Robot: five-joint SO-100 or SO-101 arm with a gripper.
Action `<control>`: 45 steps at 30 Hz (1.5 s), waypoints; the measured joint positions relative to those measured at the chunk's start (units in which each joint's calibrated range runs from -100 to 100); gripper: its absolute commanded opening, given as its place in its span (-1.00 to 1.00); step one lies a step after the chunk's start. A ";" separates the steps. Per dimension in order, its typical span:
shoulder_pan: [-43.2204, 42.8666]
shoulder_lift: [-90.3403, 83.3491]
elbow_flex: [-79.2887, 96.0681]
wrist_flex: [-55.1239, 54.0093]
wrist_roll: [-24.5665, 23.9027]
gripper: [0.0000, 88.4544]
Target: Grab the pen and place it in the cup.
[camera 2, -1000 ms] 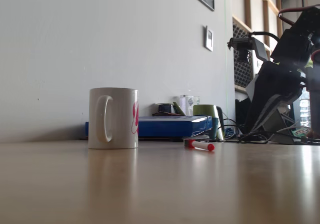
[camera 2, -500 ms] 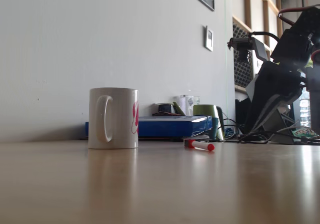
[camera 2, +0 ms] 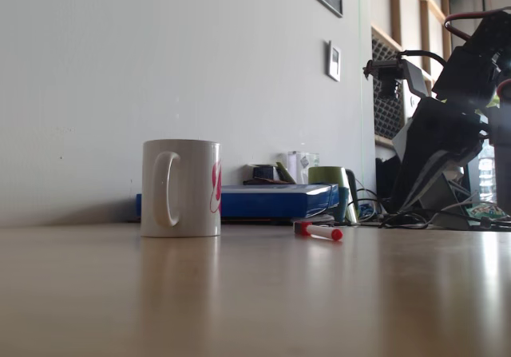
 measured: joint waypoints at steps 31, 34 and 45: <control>0.00 0.00 0.00 0.00 0.00 -0.98; 0.00 0.00 0.00 0.00 0.00 -0.98; 1.55 3.20 -0.89 -2.80 0.10 -0.98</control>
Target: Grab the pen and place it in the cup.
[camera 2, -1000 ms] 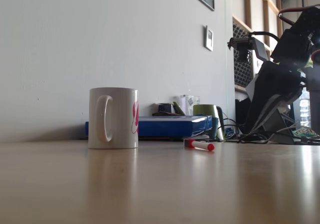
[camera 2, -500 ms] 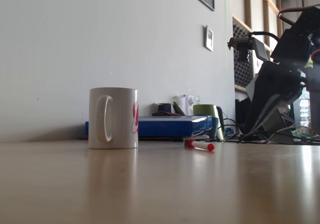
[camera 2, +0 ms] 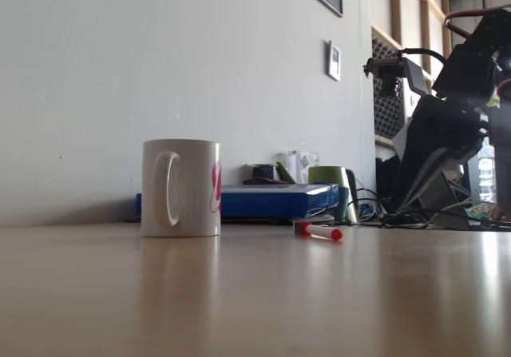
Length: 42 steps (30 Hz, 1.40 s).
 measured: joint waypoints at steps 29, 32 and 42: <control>0.00 67.37 -36.44 -38.14 -10.55 -0.37; 0.07 72.59 -38.83 -38.14 -11.87 -0.37; -4.28 82.95 -41.05 -38.14 -15.53 -0.38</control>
